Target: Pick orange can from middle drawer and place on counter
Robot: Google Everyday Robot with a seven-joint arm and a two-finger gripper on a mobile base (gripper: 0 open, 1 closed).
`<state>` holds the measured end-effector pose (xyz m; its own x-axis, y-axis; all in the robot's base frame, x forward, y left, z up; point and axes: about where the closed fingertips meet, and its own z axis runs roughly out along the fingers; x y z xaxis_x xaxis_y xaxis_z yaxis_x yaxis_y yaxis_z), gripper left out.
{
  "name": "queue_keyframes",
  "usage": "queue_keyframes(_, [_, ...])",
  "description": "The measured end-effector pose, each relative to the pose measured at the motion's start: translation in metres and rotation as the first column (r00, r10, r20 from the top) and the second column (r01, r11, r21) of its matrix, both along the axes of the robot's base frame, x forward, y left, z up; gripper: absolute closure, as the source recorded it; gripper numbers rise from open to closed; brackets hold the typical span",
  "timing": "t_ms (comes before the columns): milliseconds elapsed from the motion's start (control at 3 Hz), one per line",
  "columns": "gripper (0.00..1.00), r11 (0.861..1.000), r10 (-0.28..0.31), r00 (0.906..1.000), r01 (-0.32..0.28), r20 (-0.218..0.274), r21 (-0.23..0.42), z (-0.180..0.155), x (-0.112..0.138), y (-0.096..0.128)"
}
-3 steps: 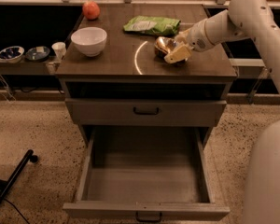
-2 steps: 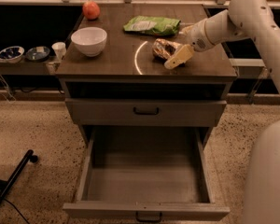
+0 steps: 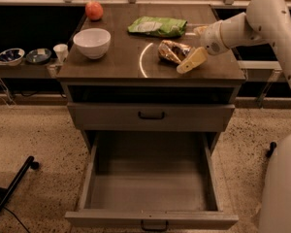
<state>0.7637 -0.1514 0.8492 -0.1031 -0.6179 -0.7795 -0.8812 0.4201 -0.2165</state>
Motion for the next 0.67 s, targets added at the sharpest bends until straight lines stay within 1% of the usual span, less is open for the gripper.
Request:
queue_keyframes(333, [0.00, 0.999, -0.031, 0.9936, 0.030, 0.109, 0.012, 0.0187, -0.0116, -0.0353])
queue_keyframes(667, [0.00, 0.999, -0.031, 0.9936, 0.030, 0.109, 0.012, 0.0186, -0.0116, -0.0358])
